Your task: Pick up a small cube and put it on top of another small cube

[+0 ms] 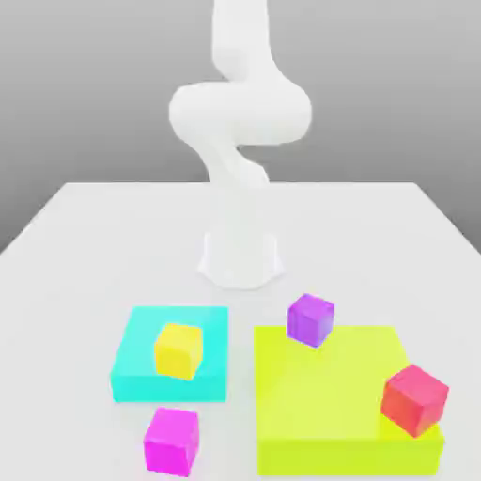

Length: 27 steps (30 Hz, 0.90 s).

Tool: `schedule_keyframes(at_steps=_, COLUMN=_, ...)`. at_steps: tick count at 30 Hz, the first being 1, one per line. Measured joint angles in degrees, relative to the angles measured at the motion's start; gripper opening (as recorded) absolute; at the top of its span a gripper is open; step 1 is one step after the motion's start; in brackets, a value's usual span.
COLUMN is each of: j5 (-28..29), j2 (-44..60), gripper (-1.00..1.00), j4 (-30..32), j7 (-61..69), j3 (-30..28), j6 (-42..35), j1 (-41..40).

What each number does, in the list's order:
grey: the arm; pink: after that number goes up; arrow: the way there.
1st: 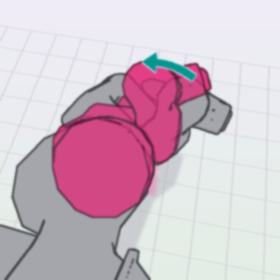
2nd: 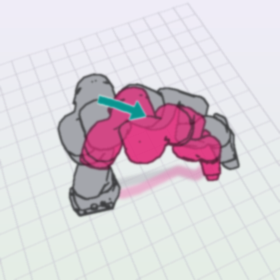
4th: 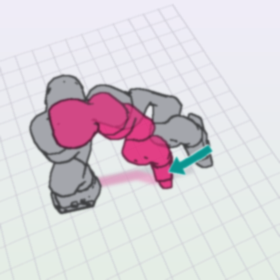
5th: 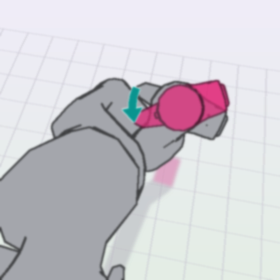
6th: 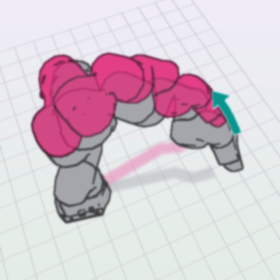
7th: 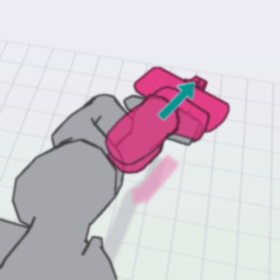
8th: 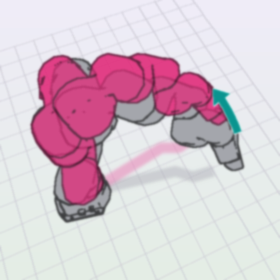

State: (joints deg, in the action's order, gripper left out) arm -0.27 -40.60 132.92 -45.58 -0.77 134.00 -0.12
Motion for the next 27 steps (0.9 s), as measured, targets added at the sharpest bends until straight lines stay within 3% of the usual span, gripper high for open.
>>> schedule_keyframes(at_steps=27, j5=-4.1, j2=56.4, gripper=0.00, j4=10.6, j7=3.6, j3=-4.8, j6=25.5, j1=-4.2)
